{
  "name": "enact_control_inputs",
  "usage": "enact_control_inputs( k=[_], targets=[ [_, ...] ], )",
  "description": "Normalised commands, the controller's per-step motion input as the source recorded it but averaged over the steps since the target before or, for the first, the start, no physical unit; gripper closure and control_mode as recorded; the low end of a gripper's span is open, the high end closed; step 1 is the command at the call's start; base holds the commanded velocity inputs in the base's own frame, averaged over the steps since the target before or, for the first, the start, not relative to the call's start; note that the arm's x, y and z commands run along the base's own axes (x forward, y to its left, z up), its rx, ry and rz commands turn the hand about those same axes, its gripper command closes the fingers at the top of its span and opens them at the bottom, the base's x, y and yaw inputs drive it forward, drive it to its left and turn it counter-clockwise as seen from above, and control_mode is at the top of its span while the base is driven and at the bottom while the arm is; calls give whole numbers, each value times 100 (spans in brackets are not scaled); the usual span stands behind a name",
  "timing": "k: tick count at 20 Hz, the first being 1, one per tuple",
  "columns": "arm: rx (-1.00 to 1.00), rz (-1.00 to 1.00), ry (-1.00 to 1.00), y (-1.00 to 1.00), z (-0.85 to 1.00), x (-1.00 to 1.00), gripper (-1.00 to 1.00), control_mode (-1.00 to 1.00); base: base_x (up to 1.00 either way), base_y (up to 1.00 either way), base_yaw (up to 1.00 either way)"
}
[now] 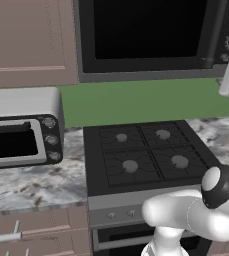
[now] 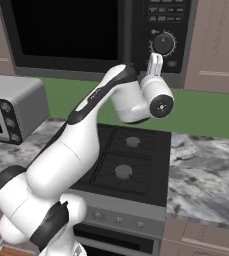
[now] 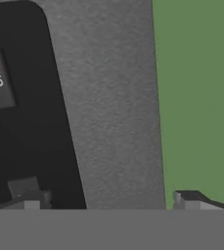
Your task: Transport the chicken drumstick from the fridge to the microwave and turn on the microwave.
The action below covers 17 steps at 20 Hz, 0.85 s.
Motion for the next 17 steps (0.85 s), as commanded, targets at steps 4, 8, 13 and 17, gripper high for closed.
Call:
enact_control_inputs(
  k=[4,8,13,17],
  targets=[
    [3,0,0,0,-8,33,-100,-100,0,0,0],
    [5,0,0,-3,0,28,-100,-100,0,0,0],
    [4,0,0,-4,0,21,-100,-100,0,0,0],
    [3,0,0,0,0,19,-100,-100,0,0,0]
  ],
)
